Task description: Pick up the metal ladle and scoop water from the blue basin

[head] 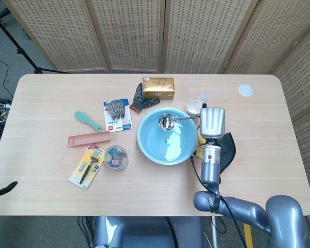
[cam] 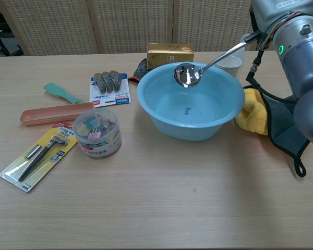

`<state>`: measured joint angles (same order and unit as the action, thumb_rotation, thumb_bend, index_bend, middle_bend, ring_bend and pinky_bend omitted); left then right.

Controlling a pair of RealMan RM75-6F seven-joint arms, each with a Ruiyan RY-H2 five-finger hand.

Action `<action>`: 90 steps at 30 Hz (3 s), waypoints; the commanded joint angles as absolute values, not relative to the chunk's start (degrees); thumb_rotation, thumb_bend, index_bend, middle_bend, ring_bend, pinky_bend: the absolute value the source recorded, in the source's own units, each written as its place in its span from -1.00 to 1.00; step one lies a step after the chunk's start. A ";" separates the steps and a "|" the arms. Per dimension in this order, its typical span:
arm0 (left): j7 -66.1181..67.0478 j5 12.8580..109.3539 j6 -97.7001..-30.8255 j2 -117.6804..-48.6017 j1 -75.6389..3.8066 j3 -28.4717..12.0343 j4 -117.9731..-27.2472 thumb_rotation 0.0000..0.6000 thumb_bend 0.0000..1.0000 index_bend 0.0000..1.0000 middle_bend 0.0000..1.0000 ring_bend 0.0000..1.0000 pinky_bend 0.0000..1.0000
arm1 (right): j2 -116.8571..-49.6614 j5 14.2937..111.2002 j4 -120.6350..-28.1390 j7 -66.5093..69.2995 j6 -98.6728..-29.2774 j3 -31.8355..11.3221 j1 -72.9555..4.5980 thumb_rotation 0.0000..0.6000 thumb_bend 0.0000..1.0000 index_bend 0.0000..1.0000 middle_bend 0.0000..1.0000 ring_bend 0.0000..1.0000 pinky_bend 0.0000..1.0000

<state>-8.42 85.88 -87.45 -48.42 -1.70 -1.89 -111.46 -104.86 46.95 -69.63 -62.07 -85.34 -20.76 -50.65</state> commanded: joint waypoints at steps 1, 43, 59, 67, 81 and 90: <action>-8.47 85.58 -87.22 -48.42 -1.78 -1.96 -111.29 1.00 -1.00 -1.00 -1.00 -1.00 -1.00 | -106.75 50.10 -64.34 -60.35 -84.01 -18.35 -50.79 1.00 1.00 0.74 0.95 0.79 1.00; -7.41 85.66 -87.09 -48.70 -1.80 -2.04 -111.82 1.00 -1.00 -1.00 -1.00 -1.00 -1.00 | -98.34 35.37 -85.26 -77.55 -77.10 -22.72 -44.30 1.00 1.00 0.76 0.95 0.80 1.00; -6.73 86.29 -86.93 -48.93 -1.88 -1.81 -112.11 1.00 -1.00 -1.00 -1.00 -1.00 -1.00 | -89.55 19.68 -100.14 -76.40 -80.00 -28.29 -46.20 1.00 1.00 0.76 0.95 0.80 1.00; -6.36 86.33 -86.59 -49.03 -2.10 -1.78 -112.26 1.00 -1.00 -1.00 -1.00 -1.00 -1.00 | -86.26 16.68 -104.00 -71.48 -79.75 -30.08 -46.61 1.00 1.00 0.76 0.95 0.80 1.00; -6.57 86.95 -86.85 -48.98 -2.01 -1.60 -112.30 1.00 -1.00 -1.00 -1.00 -1.00 -1.00 | -81.93 16.92 -108.87 -66.18 -82.12 -29.25 -48.99 1.00 1.00 0.76 0.95 0.80 1.00; -7.07 87.03 -86.72 -48.84 -2.19 -1.68 -112.16 1.00 -1.00 -1.00 -1.00 -1.00 -1.00 | -81.75 16.16 -109.17 -66.66 -85.29 -27.71 -51.33 1.00 1.00 0.76 0.95 0.80 1.00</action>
<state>-7.11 87.03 -86.72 -48.83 -2.19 -1.68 -112.16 -81.75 16.33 -109.18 -66.59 -85.08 -27.86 -51.14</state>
